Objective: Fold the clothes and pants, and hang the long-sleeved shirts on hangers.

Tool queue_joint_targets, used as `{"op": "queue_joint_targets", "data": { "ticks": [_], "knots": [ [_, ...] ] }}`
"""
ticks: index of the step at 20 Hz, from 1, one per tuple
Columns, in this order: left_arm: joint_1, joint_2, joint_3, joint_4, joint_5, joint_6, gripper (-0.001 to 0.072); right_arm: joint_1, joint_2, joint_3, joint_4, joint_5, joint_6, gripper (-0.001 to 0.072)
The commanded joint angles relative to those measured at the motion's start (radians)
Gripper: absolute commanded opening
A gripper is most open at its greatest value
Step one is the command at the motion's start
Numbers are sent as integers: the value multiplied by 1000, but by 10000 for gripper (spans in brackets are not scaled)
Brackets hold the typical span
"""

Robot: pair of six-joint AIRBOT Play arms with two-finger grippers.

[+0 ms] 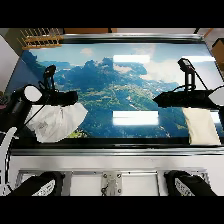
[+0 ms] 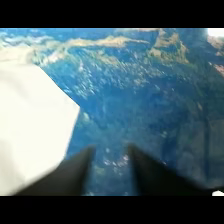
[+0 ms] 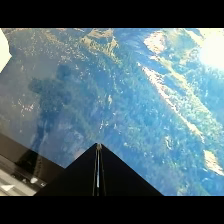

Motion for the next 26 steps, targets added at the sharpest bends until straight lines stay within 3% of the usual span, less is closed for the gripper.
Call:
{"op": "queue_joint_targets", "data": {
  "ticks": [1, 5, 8, 13, 15, 16, 17, 22, 26],
  "knots": [
    [29, -5, 2, 197, 119, 5, 718, 1, -1, 1, 0, 0, 0, 22],
    [165, -144, 44, 417, 143, -8, 712, 1, -1, 1, 0, 0, 0, 22],
    [224, -295, 77, 413, 175, -8, 711, 1, -1, 1, 0, 0, 0, 22],
    [177, -501, 211, 416, 141, -8, 708, 1, -1, 1, 0, 0, 0, 22],
    [154, -551, 275, 423, 80, -10, 368, 1, -1, 1, 0, 0, 0, 22],
    [145, -566, 306, 422, 40, -14, 93, 1, -1, 1, 0, 0, 0, 22],
    [140, -569, 334, 411, -6, -16, 4, 1, -1, 1, 0, 0, 0, 22],
    [-39, -393, 392, 153, -97, -21, 4, 1, -1, 1, 0, 0, 0, 22],
    [-289, -265, 392, 64, -12, -22, 5, 1, -1, 1, 28, 0, 1, 22]
  ]
}}
